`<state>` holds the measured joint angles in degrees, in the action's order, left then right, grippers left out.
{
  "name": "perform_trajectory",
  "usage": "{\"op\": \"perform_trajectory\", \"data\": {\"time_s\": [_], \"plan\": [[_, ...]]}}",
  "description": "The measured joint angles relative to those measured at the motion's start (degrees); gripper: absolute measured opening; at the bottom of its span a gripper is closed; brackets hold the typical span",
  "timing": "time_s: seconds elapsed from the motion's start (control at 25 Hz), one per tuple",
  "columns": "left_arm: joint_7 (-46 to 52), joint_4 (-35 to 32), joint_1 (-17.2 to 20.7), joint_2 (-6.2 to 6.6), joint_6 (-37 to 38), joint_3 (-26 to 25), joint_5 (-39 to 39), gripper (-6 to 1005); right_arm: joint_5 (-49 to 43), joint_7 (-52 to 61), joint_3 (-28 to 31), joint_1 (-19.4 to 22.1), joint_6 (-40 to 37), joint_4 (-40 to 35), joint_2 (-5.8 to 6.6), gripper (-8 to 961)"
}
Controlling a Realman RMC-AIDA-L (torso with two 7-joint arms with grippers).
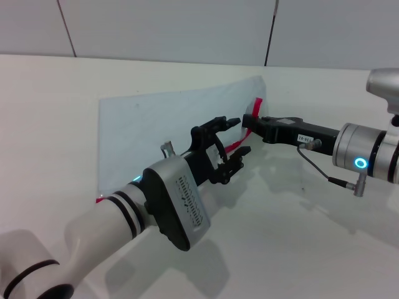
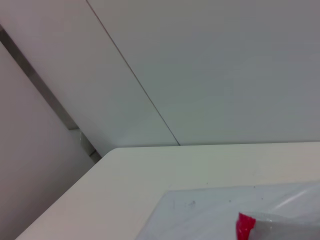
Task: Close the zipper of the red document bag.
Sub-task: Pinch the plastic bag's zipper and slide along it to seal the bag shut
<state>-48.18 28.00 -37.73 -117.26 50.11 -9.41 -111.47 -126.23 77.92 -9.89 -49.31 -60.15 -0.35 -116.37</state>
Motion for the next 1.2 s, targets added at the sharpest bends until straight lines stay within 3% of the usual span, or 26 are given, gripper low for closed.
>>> {"op": "perform_trajectory", "data": {"time_s": [0.16, 0.4, 0.84, 1.2], "plan": [[-0.19, 0.08, 0.22, -0.05, 0.02, 0.09, -0.08, 568, 0.03, 0.02, 0.04, 0.0, 0.03, 0.0, 0.0, 15], [-0.21, 0.12, 0.32, -0.08, 0.08, 0.1, -0.14, 408, 0.03, 0.04, 0.05, 0.0, 0.03, 0.0, 0.0, 15], [-0.26, 0.02, 0.41, -0.03, 0.1, 0.96, -0.15, 331, 0.03, 0.04, 0.05, 0.0, -0.01, 0.0, 0.0, 16], [-0.3, -0.19, 0.38, 0.01, 0.08, 0.98, -0.14, 204, -0.07, 0.04, -0.11, 0.0, -0.42, -0.01, 0.0, 16]]}}
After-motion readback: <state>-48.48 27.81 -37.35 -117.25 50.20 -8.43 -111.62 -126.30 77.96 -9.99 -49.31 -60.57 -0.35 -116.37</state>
